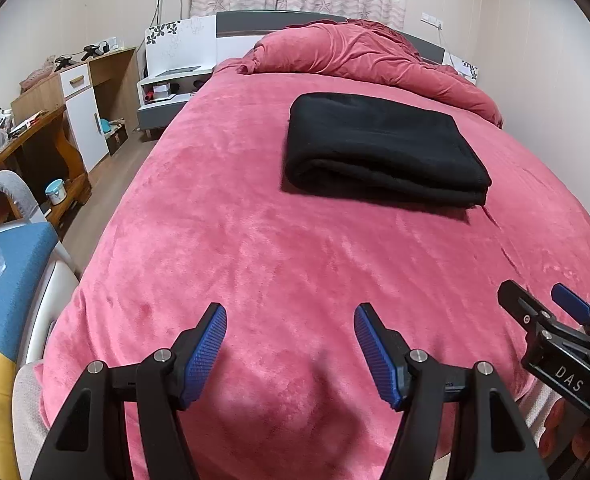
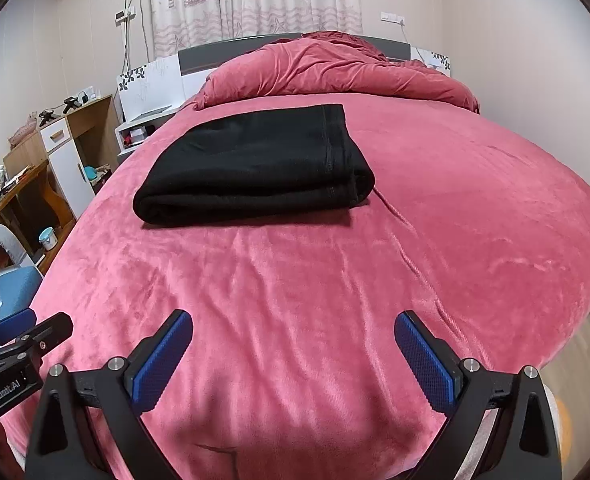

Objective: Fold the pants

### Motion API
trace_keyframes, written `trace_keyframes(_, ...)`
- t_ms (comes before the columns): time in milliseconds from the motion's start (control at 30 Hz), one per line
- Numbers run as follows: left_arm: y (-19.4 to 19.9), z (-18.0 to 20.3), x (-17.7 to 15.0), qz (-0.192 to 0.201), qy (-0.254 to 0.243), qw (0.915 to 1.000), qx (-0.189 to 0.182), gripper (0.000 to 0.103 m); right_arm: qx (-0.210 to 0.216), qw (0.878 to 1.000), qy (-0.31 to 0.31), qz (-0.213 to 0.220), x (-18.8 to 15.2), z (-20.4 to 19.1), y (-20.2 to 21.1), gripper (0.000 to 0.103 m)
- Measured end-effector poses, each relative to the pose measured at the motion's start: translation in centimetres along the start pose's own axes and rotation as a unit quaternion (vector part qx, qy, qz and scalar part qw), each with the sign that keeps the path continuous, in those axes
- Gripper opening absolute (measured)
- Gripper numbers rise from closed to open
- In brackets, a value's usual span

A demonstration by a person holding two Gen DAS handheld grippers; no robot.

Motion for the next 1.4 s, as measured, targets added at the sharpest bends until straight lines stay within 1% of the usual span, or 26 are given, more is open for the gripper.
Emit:
trace_keyframes(633, 0.14, 0.38, -0.20, 0.002, -0.007, 1.0000, 0.002, 0.068, 0.003, 1.000, 0.000, -0.002, -0.04, -0.07, -0.05, 0.101)
trace_keyframes(1400, 0.01, 0.63, -0.55, -0.011, -0.011, 0.9999, -0.001, 0.068, 0.006, 1.000, -0.001, -0.007, -0.15, -0.07, -0.24, 0.101)
Point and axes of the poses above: each gripper's, at about its wrist camera, not at the fingertips, and y roughly against the way its jaws point, z to its right, x to its top, the point moved 3 cm from there along -y, roughly the way its jaws point, and after that the axes turned 11 degrees about y, right-handed, at the moved point
